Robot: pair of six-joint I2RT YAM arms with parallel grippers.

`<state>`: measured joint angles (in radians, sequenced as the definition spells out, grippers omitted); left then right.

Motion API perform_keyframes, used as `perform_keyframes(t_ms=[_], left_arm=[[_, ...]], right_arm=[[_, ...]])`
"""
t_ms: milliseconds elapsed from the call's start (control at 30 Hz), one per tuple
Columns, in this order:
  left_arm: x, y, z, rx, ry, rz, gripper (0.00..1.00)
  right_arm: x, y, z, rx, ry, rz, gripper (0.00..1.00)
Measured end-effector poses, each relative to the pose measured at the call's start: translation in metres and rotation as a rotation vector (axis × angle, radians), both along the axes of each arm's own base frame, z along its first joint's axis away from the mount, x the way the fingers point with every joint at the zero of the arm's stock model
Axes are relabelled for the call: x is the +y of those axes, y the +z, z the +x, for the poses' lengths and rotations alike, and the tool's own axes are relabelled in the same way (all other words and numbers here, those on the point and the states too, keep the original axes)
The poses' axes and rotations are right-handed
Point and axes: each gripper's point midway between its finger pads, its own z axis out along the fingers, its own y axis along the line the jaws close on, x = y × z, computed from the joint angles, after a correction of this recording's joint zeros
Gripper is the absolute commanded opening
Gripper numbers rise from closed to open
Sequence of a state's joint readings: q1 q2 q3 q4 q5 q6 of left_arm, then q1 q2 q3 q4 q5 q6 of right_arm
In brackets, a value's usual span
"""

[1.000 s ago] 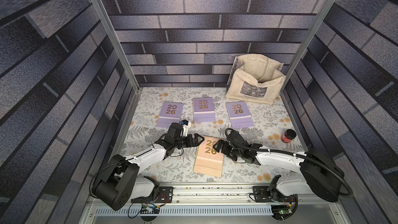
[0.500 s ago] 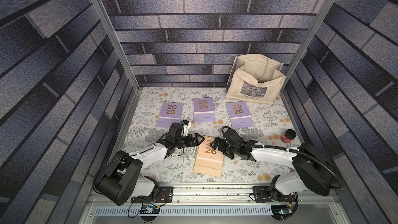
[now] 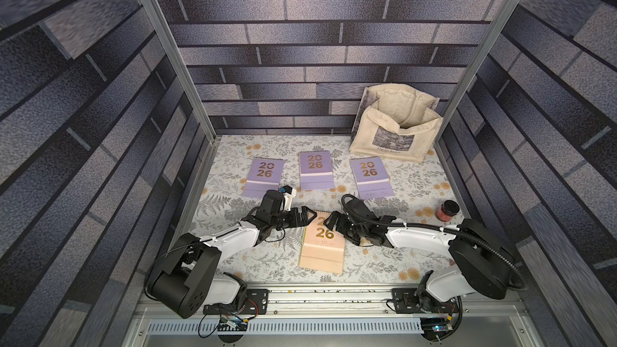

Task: Stack the calendars
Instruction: Adjust the calendar at the calendar.

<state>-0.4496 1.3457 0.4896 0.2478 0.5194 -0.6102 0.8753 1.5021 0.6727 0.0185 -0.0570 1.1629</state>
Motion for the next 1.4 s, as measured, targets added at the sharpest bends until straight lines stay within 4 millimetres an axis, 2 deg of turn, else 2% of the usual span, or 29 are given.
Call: perform_keyframes(t_ms=[367, 600, 900, 1400], left_arm=[[0.002, -0.005, -0.003, 0.012, 0.000, 0.006, 1.00], [0.007, -0.025, -0.014, 0.065, 0.001, 0.032, 1.00], [0.004, -0.026, -0.008, 0.053, 0.001, 0.023, 1.00], [0.002, -0.025, -0.007, 0.060, 0.011, 0.006, 1.00]], right_arm=[[-0.001, 0.000, -0.001, 0.003, -0.007, -0.012, 1.00], [-0.018, -0.003, -0.013, 0.030, -0.007, -0.078, 1.00], [-0.028, -0.005, -0.023, 0.046, 0.030, -0.164, 1.00], [-0.010, 0.005, -0.020, 0.020, 0.090, -0.174, 1.00]])
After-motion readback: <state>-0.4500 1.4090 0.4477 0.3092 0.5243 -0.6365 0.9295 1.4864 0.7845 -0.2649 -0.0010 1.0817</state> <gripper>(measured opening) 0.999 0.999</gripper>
